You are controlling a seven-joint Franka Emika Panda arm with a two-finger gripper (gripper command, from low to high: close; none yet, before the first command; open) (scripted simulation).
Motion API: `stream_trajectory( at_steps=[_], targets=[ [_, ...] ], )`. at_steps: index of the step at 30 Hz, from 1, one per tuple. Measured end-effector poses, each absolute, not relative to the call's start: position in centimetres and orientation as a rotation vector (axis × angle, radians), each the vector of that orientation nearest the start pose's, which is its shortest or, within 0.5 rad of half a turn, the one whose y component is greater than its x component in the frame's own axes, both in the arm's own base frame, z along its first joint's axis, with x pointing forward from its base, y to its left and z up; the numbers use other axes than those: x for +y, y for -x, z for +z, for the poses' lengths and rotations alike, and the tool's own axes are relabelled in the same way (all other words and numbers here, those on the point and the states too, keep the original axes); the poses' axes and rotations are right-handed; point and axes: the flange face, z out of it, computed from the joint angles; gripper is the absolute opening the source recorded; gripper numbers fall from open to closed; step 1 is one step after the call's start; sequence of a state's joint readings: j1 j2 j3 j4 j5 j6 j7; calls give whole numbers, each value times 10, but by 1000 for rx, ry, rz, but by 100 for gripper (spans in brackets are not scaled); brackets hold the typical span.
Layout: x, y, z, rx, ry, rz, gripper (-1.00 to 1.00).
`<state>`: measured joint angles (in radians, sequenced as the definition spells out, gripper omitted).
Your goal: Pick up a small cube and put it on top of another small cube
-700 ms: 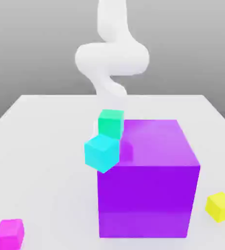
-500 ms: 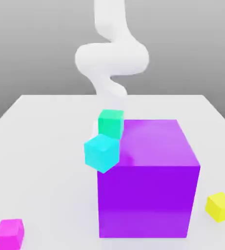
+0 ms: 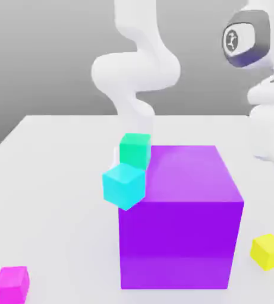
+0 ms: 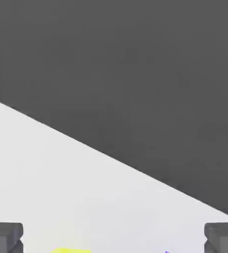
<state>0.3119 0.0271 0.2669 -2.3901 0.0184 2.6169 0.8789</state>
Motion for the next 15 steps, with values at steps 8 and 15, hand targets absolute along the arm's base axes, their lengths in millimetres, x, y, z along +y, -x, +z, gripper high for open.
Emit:
stream_trajectory(
  at_steps=[8, 15],
  targets=[
    [295, -383, 186, 617, 3075, -5, 0],
    [292, -381, 137, 635, 3092, 14, -100]
  ],
)
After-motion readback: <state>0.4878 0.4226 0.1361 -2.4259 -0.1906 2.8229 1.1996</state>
